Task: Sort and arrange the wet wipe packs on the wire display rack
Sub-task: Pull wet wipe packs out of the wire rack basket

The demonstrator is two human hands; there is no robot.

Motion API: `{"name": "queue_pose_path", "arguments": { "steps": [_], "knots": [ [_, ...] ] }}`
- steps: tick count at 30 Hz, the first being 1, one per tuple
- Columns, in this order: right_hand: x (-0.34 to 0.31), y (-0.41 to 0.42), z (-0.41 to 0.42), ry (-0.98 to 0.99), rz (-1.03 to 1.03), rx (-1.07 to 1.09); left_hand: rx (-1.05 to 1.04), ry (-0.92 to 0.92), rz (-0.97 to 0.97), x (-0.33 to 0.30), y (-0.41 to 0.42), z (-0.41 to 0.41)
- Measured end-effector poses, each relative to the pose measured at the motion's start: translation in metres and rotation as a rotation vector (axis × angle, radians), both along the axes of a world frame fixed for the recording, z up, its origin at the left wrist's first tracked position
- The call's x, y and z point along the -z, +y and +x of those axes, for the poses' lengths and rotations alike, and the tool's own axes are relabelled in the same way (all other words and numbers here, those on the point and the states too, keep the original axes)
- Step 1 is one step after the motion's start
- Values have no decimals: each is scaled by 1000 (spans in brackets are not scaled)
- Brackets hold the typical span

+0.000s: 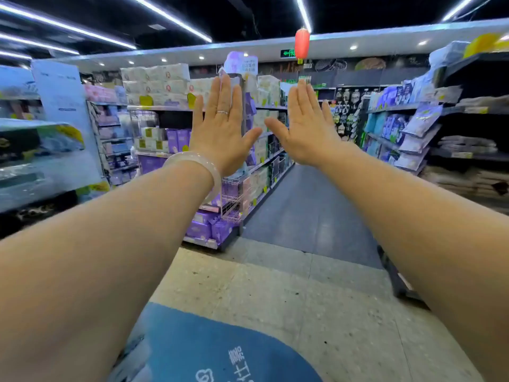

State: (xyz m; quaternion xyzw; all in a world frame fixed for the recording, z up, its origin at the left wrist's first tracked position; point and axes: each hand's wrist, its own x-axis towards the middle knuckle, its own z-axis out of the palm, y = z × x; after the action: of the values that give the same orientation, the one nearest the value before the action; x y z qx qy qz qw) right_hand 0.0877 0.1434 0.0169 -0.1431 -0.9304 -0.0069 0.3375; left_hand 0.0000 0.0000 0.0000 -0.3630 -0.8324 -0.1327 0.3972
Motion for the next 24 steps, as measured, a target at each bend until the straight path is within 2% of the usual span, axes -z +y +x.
{"name": "queue_pose_path", "arguments": {
  "steps": [6,11,16,24],
  "knots": [
    [21,103,-112,-88,-22,-58,-74,-139,-19,29,103,-107],
    [73,197,-216,-168,-55,-74,-107,-257,-53,88,184,-206],
    [114,290,-345,-213,-59,-81,-120,-296,-73,133,277,-330],
    [127,436,-540,-267,-110,-76,-138,-416,-67,138,422,-520]
  ]
}}
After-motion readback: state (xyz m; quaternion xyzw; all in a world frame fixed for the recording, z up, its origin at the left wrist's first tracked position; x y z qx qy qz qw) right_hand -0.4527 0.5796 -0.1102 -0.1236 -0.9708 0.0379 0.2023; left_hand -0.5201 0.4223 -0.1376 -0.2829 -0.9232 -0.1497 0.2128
